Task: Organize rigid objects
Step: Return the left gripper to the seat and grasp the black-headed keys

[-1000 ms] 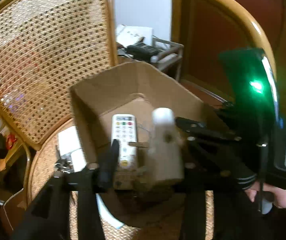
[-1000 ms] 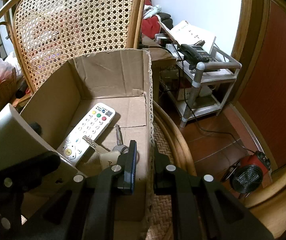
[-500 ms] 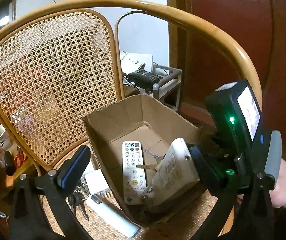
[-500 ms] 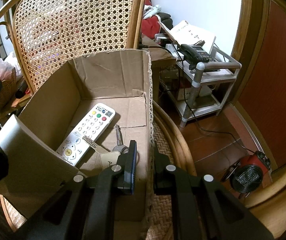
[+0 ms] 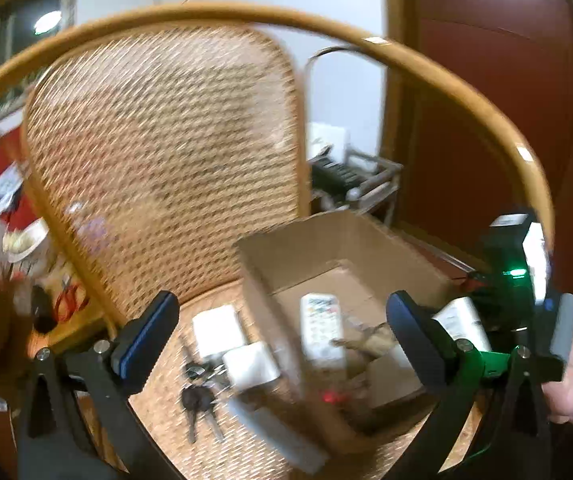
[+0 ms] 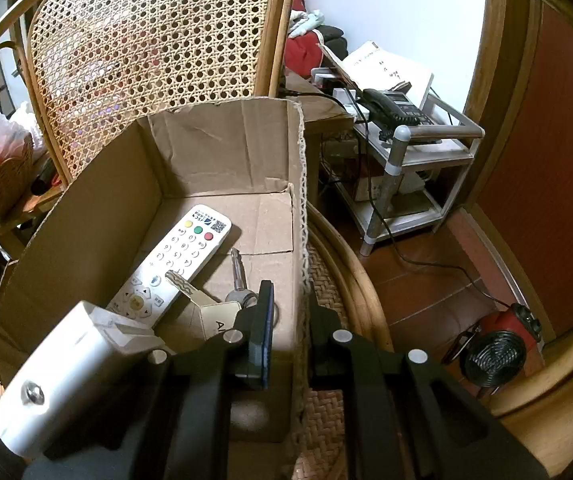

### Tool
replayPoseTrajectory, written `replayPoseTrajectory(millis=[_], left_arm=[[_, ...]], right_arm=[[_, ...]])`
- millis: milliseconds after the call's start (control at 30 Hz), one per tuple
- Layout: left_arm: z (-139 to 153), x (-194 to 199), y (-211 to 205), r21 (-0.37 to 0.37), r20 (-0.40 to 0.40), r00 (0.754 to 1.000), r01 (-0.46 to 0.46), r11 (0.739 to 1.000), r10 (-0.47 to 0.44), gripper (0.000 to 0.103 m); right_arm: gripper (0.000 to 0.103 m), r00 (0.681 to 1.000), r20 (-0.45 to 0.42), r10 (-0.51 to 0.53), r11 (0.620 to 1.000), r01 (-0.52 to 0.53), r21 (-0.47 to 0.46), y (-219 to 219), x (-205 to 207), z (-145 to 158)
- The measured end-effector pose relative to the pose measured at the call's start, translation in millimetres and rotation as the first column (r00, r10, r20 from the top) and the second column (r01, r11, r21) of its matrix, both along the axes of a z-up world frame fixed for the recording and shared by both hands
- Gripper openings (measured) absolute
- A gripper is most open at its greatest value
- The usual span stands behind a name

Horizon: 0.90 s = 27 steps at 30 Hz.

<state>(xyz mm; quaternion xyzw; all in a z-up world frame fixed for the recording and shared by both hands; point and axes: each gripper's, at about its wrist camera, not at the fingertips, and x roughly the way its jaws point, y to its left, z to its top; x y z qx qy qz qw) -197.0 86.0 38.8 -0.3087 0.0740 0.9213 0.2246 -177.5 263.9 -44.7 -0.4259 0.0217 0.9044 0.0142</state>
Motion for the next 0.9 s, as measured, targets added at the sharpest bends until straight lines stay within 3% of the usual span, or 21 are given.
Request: replayPoseTrajectory(millis=[200,467,600,767,900], left_arm=[[-32.6,-27.2,-47.1,-0.012,0.147,0.979,-0.138,0.990,0.138,0.102],[-99.9,-43.4,-67.0,-0.199,0.263,0.948,-0.131,0.971,0.182,0.101],[-136.6,-53.0,-65.7,-0.348,0.285,0.934,-0.107,0.931,0.214,0.068],[-143.2,-62.3,-72.4,-0.219,0.313,0.935,-0.101,0.970,0.168,0.068],[-146.3,-68.9,-68.8,-0.191,0.321,0.935,-0.093,0.977,0.152,0.067]], right_arm=[[0.014,1.000,0.001,-0.001,1.000,0.001,-0.001,-0.3,0.1,0.2],[0.014,1.000,0.000,-0.001,1.000,0.001,-0.001,-0.4,0.1,0.2],[0.014,1.000,0.000,0.000,1.000,0.000,-0.001,-0.5,0.0,0.2],[0.014,1.000,0.000,0.000,1.000,0.000,0.000,-0.8,0.3,0.6],[0.014,1.000,0.001,-0.001,1.000,0.001,-0.001,-0.8,0.3,0.5]])
